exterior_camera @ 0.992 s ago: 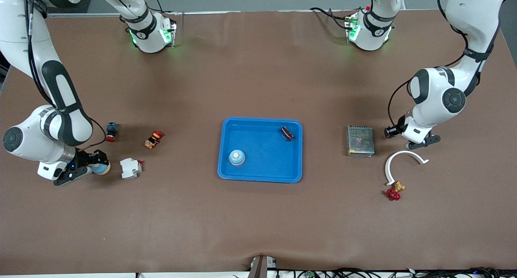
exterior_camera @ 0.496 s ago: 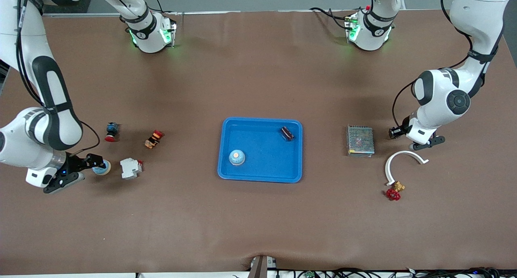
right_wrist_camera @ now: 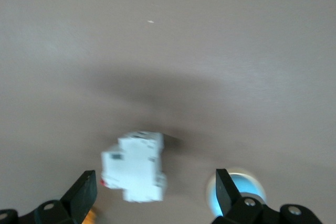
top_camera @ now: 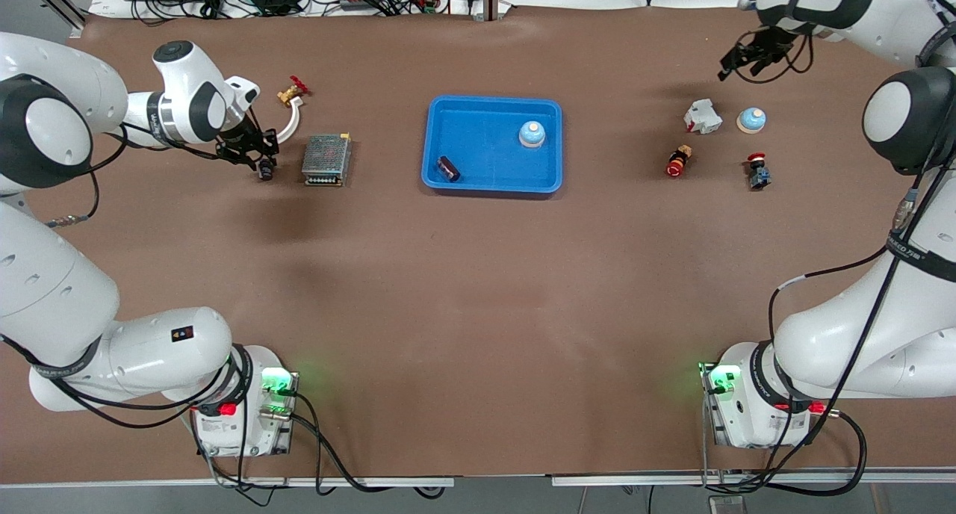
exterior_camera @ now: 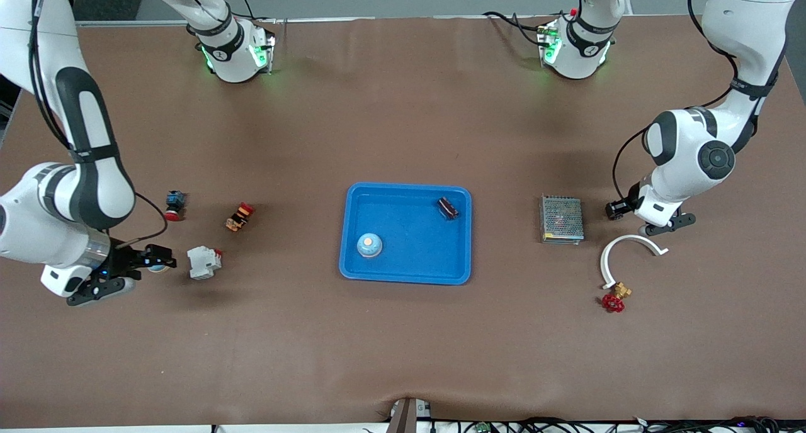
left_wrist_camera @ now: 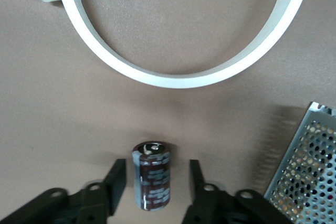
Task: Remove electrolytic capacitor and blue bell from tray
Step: 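Move the left gripper and the right gripper back to the tray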
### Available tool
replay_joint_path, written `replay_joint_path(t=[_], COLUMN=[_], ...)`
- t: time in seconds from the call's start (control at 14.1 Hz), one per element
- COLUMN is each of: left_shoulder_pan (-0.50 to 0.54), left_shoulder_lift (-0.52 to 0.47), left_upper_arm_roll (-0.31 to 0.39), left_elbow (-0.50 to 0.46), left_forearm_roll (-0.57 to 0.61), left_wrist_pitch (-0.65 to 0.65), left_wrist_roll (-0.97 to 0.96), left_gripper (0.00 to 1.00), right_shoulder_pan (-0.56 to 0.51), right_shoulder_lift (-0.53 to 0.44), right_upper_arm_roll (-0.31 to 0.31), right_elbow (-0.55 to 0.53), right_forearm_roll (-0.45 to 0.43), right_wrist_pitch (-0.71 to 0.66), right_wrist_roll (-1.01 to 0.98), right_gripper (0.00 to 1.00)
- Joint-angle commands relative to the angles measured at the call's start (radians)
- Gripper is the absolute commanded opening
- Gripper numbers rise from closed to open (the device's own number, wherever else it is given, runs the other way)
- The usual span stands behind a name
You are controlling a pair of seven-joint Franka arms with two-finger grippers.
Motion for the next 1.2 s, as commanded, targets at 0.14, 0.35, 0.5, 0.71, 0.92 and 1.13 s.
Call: replay_joint_path(t=[0.14, 0.35, 0.5, 0.71, 0.92, 1.13], left_shoulder_pan=[-0.005, -0.054, -0.097, -0.198, -0.300, -0.401], left_shoulder_lift=[-0.084, -0.070, -0.055, -0.032, 0.036, 0.102], left_upper_arm_roll=[-0.022, -0.093, -0.110, -0.113, -0.113, -0.111], left_elbow=[0.112, 0.319, 0.406, 0.467, 0.545, 0.591], left_forearm_roll=[0.024, 0.024, 0.014, 0.008, 0.007, 0.013], left_wrist_pitch=[-0.242, -0.508, -0.550, -0.552, -0.552, -0.549], left_wrist_roll=[-0.051, -0.285, -0.402, -0.627, -0.828, -0.997], left_gripper=[1.00, 1.00, 1.00, 1.00, 1.00, 1.00], right_shoulder_pan=[0.099, 0.171, 0.207, 0.256, 0.370, 0.453], right_shoulder_lift=[-0.022, -0.022, -0.023, -0.013, 0.018, 0.070], right_upper_arm_roll=[-0.005, -0.013, -0.008, -0.004, -0.004, -0.004], right_elbow=[0.039, 0.047, 0.038, 0.030, 0.039, 0.070], right_forearm_roll=[0.009, -0.021, -0.106, -0.100, -0.100, -0.100], right_wrist_pitch=[-0.011, 0.007, 0.058, 0.095, 0.105, 0.104], right_wrist_roll=[0.345, 0.543, 0.611, 0.704, 0.939, 1.053], right_gripper=[1.00, 1.00, 1.00, 1.00, 1.00, 1.00])
